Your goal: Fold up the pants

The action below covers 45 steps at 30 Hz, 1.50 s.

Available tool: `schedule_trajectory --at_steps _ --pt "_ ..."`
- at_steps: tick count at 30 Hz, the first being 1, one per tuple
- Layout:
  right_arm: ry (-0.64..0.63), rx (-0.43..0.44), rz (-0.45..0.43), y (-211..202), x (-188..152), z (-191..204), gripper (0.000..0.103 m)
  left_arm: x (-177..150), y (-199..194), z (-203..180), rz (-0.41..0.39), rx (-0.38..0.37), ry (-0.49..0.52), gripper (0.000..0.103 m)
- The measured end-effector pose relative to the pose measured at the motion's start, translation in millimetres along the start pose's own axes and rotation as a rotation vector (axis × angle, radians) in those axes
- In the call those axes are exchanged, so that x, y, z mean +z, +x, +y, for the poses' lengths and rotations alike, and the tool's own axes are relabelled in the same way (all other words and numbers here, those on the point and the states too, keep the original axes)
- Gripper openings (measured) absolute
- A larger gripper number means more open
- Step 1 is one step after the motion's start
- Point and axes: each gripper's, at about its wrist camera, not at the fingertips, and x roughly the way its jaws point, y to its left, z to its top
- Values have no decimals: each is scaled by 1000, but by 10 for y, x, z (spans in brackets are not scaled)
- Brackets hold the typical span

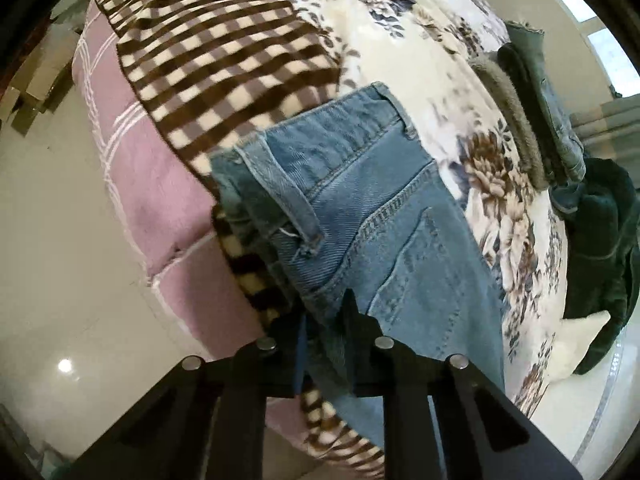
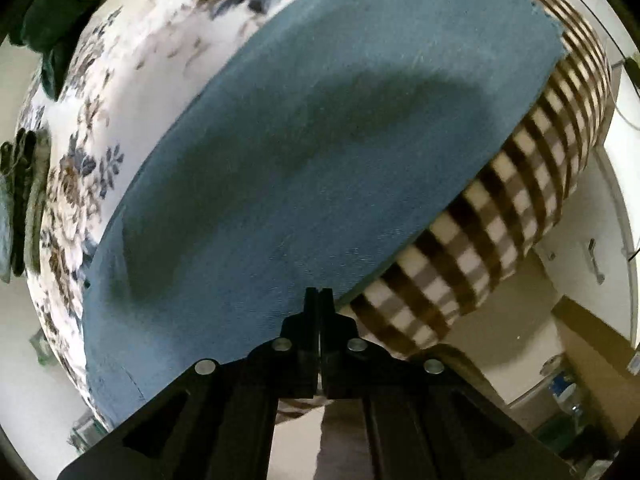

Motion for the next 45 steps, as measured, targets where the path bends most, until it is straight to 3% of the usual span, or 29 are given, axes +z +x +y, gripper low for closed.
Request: schedule_trajectory --at_steps 2,5,6,7,9,13,15,17,18,25,27,30,33,34,35,37,41,45 --pt "-31 34 54 30 60 23 1 24 39 72 16 13 -8 10" --pt "-66 153 150 109 10 181 3 14 102 149 38 5 -33 10" --pt "-89 182 192 180 -47 301 9 5 98 128 33 10 -20 10" --pt "-102 188 213 236 -88 373 23 -10 88 106 27 14 -9 10" --pt "-98 195 252 382 -181 477 33 -12 81 64 17 23 3 10" --pt "47 204 369 806 -352 492 33 8 83 65 20 20 -2 10" --pt "96 201 386 938 -424 478 32 29 77 69 25 16 -7 10" --pt "123 187 343 968 -471 469 12 29 78 70 29 17 -10 10" --pt "123 181 332 955 -487 470 7 31 70 86 34 15 -14 10" --pt "-24 116 323 854 -544 499 2 11 186 254 84 35 -31 11" --pt "-92 113 337 879 -523 564 4 10 213 252 103 45 -31 14" --pt "-176 146 335 778 -487 654 12 -13 61 50 121 127 50 15" --pt "-223 158 270 513 -400 493 62 -176 -153 -343 92 220 237 26" --pt "-212 168 242 419 -339 392 66 -236 -191 -452 84 228 284 40" --pt "-195 176 216 334 -290 286 66 -363 -230 -671 73 234 369 65" --pt "-123 184 134 151 -110 -30 66 -551 -186 -978 85 217 464 90" --pt "37 154 -47 -178 293 -756 66 -1185 313 -1801 188 135 689 90" --pt "266 150 -255 -643 803 -1632 66 -1738 842 -2405 313 70 811 90"
